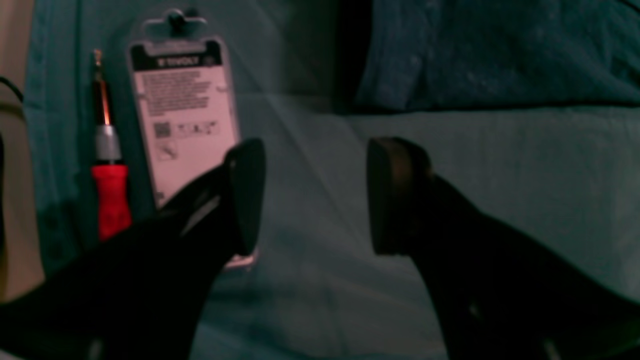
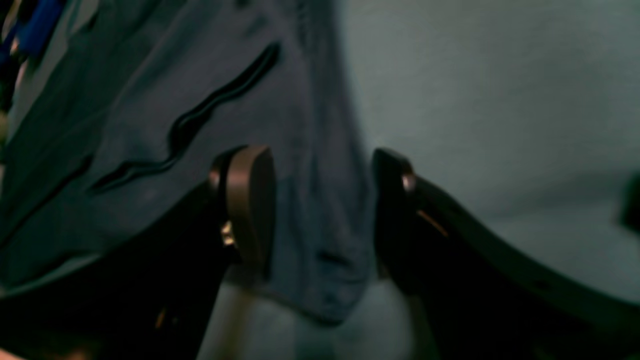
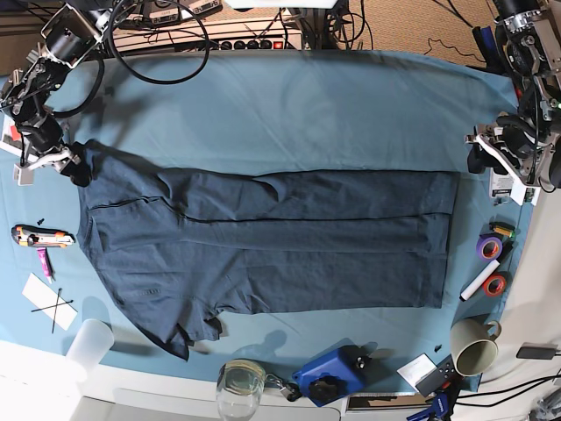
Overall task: Fold the T-shirt properly
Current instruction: 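Move both grippers to the folded edge and grasp it again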
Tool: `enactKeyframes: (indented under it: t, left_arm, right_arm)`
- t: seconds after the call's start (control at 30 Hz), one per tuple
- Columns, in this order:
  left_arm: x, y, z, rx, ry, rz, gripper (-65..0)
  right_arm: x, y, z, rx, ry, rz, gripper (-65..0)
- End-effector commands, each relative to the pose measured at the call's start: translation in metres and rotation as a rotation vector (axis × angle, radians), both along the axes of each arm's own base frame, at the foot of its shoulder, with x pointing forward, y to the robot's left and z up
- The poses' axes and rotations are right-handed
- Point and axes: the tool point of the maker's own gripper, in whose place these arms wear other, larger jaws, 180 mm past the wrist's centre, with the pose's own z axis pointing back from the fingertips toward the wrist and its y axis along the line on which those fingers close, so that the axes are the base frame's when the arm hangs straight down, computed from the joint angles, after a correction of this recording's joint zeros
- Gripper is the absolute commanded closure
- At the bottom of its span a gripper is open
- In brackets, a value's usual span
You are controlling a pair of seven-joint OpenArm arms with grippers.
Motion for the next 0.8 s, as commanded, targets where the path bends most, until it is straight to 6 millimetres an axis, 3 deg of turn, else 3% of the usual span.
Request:
enactKeyframes:
  t: [0.0,0.37,0.5,0.67,0.77]
  left_arm:
    - [0.010,0.003,0.015,0.011,-0.059,-0.004,-33.1]
    - [0.026,-0.017,0.021,-0.064,-0.177,0.016,-33.1]
    - [0.036,-0.011,0.020,-0.063,-0.177,0.054,-33.0]
    - [0.049,-0.007,-0.009,-0.166,-0.088,0.097,-28.5]
    - [0.057,-0.026,-0.020,-0.316,-0.037,0.042,-28.6]
  right_arm:
    - [-0.014,0.005,-0.015,0.000,0.105,0.038,-31.5]
    - [-0.014,0.011,-0.017,0.020,0.099,0.038,-31.4]
    - [-0.015,0.013,-0.019,0.024,0.108,0.044,-31.4]
    - [-0.019,0.016,-0.021,0.030,0.132,0.059,-31.4]
    - [-0.020,0.016,-0.022,0.031,0.140,0.064,-31.4]
